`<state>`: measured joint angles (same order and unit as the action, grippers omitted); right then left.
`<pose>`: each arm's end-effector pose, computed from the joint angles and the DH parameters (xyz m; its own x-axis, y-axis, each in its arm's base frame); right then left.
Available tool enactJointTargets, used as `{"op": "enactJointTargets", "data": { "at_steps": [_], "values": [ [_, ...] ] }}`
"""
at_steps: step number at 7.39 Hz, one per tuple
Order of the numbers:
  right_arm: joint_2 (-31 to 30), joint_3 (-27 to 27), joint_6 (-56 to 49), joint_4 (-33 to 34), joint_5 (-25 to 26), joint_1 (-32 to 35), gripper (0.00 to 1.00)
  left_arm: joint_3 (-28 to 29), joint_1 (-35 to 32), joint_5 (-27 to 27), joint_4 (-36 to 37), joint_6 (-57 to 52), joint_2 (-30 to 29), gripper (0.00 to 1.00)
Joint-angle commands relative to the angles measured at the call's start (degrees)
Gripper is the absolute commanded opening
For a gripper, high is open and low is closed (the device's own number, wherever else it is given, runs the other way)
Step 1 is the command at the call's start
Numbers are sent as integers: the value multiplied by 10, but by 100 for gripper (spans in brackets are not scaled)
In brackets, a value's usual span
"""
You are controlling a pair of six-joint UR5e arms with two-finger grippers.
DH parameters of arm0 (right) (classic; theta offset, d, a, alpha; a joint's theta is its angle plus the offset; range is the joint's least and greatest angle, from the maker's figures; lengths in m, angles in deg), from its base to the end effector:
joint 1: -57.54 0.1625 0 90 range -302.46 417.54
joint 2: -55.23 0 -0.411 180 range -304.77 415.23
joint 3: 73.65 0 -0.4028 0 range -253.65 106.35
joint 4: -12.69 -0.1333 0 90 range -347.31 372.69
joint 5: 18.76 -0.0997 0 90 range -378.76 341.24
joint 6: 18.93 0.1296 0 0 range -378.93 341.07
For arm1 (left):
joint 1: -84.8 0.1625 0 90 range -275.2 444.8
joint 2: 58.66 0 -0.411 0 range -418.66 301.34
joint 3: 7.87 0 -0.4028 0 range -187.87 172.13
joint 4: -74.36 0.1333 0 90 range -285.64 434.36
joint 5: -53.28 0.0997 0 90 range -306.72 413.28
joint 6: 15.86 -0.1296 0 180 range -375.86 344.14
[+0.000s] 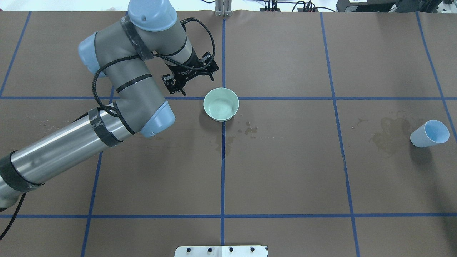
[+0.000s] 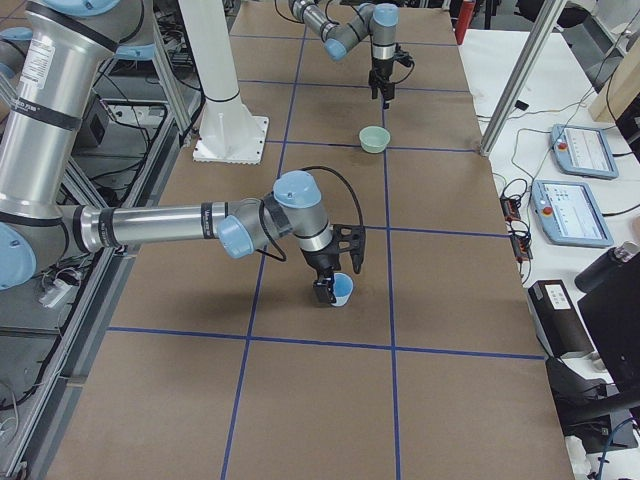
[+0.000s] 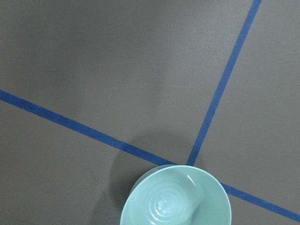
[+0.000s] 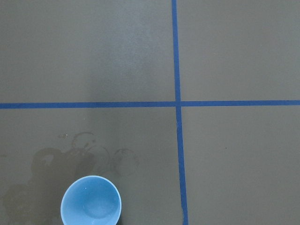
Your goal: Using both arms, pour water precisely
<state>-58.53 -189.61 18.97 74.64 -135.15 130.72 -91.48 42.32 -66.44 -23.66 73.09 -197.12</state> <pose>-0.0379 -0.3871 0.5733 0.7790 0.1343 0.6124 -0.2897 0.9434 0.1617 0.5116 -0.5621 0.1609 0.4787 -0.4168 -0.7728 0.2973 0.9051 -0.3040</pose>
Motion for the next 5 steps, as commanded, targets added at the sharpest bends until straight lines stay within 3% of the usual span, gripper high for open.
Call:
{"op": "enactJointTargets", "data": {
  "at_steps": [1, 2, 3, 4, 5],
  "values": [
    [-97, -13, 161, -174, 123, -135, 100, -29, -1, 1, 21, 0, 11, 100],
    [-112, -13, 217, -204, 197, -212, 100, -30, 1, 0, 22, 0, 11, 100],
    [-114, -13, 301, -206, 304, -317, 100, -34, 1, 1, 23, 0, 11, 100],
    [-117, -12, 334, -206, 358, -373, 100, -38, 1, 1, 23, 0, 19, 100],
    [-118, -12, 360, -207, 369, -393, 100, -38, 1, 1, 23, -1, 21, 100]
  ]
}}
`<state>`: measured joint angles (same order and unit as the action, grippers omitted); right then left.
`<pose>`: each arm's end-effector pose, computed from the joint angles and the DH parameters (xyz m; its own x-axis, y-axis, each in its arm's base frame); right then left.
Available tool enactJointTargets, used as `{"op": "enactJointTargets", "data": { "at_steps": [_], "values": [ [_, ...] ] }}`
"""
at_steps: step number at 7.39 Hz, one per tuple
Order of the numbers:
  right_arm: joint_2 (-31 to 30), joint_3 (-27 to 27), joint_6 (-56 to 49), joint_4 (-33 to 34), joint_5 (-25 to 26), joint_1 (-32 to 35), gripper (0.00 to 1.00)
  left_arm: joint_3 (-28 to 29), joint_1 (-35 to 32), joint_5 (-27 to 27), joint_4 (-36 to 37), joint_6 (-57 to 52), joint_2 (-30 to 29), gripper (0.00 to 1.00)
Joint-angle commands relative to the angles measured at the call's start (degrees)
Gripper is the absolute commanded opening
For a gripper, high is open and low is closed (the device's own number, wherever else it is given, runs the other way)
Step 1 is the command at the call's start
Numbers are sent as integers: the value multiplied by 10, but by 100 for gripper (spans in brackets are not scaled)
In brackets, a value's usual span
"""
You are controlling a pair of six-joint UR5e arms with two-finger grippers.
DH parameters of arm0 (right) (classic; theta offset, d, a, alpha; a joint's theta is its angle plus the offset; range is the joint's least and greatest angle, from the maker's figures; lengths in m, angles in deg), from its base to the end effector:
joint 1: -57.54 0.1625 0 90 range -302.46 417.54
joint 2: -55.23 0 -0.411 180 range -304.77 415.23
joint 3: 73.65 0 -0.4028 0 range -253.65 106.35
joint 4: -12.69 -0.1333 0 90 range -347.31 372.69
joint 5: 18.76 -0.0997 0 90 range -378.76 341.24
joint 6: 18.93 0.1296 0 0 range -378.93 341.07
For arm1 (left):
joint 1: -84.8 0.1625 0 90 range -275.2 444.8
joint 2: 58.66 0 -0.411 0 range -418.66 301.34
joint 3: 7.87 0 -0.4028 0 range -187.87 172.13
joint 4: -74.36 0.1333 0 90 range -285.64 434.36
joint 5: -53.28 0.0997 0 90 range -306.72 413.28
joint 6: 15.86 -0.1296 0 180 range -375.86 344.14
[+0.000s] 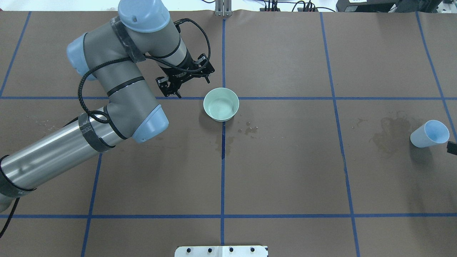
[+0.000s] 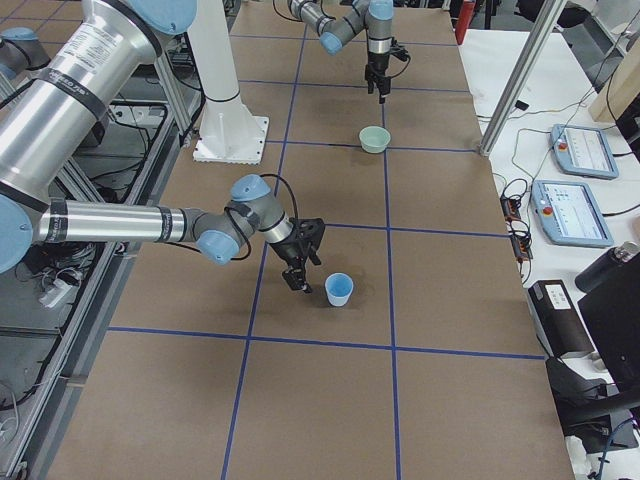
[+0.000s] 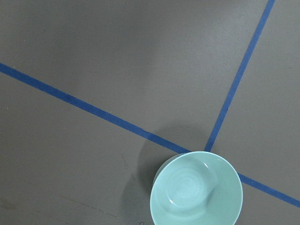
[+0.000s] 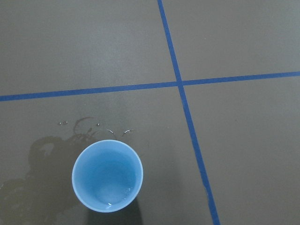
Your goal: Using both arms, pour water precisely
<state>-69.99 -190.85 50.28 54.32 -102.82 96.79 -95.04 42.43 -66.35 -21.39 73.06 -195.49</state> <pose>-0.1560 -0.3169 0.5881 0.7935 0.1924 0.5773 -0.4274 0.8516 0.3035 0.5000 -0.5498 0.1606 0.4831 -0.4185 -0.7691 0.2980 0.9045 -0.3050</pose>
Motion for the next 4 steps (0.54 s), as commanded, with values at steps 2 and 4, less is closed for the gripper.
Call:
{"op": "enactJointTargets", "data": {
  "at_steps": [2, 4],
  "values": [
    [-1, 31, 111, -4, 163, -142, 100, -2, 5, 7, 0, -1, 7, 100],
    [9, 54, 148, -4, 230, -185, 100, -2, 9, 19, 0, -1, 14, 100]
  ]
}}
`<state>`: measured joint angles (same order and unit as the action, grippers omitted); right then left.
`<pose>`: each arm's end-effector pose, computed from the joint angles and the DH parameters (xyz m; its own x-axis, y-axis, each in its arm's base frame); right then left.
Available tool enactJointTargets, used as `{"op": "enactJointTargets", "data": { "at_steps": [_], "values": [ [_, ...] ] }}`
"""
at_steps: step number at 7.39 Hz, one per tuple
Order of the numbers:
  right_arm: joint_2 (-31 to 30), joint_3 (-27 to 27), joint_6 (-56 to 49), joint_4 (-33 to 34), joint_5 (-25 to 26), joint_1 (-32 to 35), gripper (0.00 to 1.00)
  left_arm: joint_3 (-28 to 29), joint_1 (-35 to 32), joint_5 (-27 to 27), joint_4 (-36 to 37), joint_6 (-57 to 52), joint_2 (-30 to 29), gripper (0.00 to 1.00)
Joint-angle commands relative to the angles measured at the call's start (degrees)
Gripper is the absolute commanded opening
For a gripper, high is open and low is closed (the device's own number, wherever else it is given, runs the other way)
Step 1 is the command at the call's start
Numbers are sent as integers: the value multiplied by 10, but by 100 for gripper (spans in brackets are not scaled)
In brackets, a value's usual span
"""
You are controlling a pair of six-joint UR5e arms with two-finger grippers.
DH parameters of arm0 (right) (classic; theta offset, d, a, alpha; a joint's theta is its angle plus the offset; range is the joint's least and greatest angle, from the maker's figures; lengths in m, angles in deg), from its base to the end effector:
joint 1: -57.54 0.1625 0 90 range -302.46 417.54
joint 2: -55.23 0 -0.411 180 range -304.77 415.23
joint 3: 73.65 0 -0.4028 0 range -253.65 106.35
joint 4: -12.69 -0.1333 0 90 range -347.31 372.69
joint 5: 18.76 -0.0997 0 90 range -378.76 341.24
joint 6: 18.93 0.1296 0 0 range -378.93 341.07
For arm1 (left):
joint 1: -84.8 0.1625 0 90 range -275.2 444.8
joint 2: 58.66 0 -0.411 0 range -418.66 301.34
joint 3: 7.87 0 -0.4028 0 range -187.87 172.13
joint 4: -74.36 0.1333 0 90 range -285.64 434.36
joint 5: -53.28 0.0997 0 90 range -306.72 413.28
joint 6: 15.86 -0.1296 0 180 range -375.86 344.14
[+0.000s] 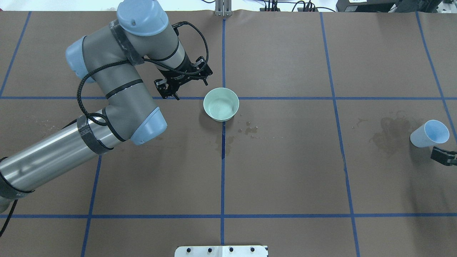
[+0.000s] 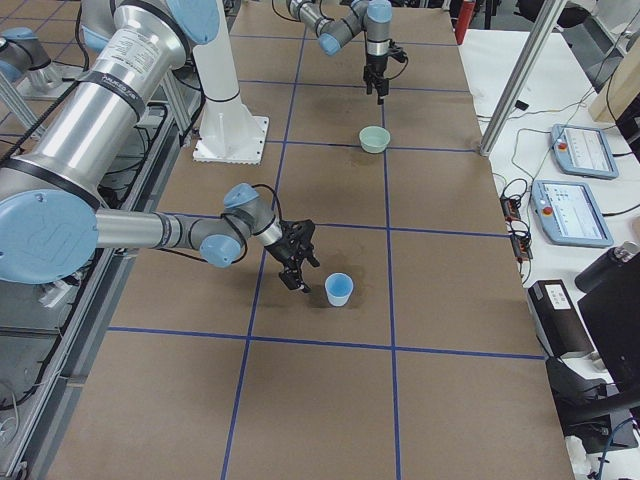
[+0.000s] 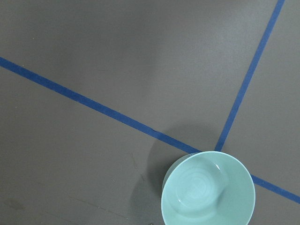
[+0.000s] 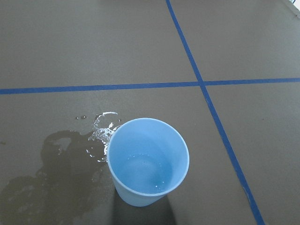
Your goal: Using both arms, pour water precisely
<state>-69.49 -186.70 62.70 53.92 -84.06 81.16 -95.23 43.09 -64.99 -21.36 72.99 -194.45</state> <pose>-0.2098 -0.2963 0.6156 0.8096 0.2097 0.5483 -0.4822 0.7701 0.4175 0.5046 -0.5461 0.1736 0.4974 -0.4196 -0.7593 0.3098 0.9034 -0.2964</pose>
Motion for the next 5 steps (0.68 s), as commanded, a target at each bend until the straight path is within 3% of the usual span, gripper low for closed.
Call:
{"op": "enactJointTargets", "data": {
  "at_steps": [1, 5],
  "values": [
    [9, 20, 39, 2, 81, -44, 99, 1, 2, 5, 0, 0, 4, 100],
    [62, 101, 62, -1, 198, -82, 100, 2, 8, 27, -1, -3, 9, 100]
  ]
}}
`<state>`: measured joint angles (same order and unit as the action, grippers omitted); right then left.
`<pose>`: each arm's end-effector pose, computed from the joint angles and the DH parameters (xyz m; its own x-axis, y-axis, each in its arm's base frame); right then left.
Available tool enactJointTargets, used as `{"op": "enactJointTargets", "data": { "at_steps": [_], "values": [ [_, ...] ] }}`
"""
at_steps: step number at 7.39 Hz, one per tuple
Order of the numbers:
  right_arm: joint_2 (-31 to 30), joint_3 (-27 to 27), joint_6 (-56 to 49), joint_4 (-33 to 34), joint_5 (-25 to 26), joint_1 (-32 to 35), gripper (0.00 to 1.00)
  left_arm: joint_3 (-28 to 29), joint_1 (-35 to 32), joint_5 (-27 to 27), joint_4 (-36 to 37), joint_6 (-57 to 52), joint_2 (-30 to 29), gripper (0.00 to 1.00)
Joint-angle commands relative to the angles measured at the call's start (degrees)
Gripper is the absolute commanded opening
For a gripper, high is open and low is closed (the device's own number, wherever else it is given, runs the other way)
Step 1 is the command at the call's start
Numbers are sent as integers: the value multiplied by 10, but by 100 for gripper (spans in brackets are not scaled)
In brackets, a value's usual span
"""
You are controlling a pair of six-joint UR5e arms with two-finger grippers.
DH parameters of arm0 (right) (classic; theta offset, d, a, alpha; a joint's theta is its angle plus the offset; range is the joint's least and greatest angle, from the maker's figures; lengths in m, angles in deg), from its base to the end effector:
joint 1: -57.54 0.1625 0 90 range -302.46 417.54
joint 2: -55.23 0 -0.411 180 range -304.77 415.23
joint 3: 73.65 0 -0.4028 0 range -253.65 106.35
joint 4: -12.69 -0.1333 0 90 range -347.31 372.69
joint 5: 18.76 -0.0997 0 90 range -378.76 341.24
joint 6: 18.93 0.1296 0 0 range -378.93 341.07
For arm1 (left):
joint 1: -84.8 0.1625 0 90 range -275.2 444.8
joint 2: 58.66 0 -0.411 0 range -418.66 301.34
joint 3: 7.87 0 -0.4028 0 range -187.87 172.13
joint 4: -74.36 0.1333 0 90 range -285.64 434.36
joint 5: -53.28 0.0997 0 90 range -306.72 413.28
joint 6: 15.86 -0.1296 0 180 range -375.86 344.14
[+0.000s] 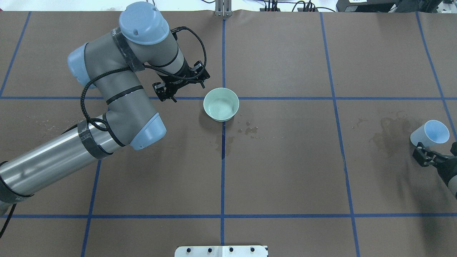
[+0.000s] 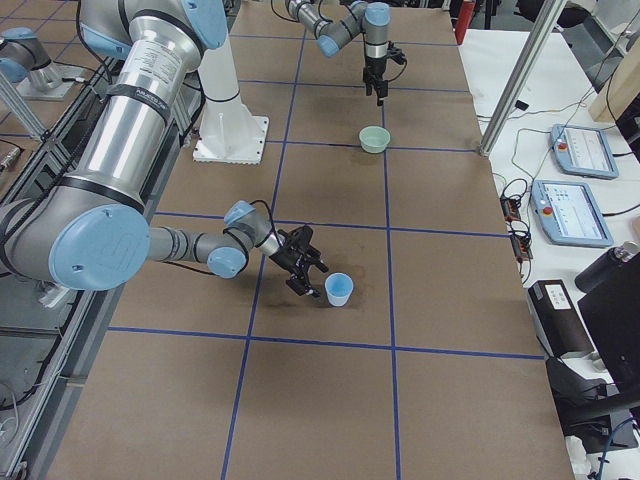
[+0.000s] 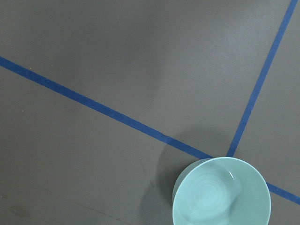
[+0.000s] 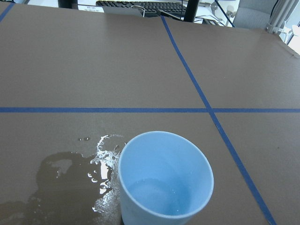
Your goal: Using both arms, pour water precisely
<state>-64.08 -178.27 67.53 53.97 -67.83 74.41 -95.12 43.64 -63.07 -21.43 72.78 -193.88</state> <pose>-0.2485 -0.3034 0.6484 0.8268 0.2020 0.5250 -0.5200 0.6303 0.5765 0.5087 -0.5453 0.1830 0.5092 -0.4169 -0.7530 0.3284 0.9028 -0.2777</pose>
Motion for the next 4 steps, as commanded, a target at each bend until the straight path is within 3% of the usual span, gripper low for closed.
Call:
{"op": "enactJointTargets", "data": {
  "at_steps": [1, 4],
  "values": [
    [8, 22, 20, -1, 53, -22, 100, 1, 3, 8, 0, -1, 5, 100],
    [33, 58, 21, -3, 92, -25, 100, 1, 4, 8, 0, -1, 7, 100]
  ]
}}
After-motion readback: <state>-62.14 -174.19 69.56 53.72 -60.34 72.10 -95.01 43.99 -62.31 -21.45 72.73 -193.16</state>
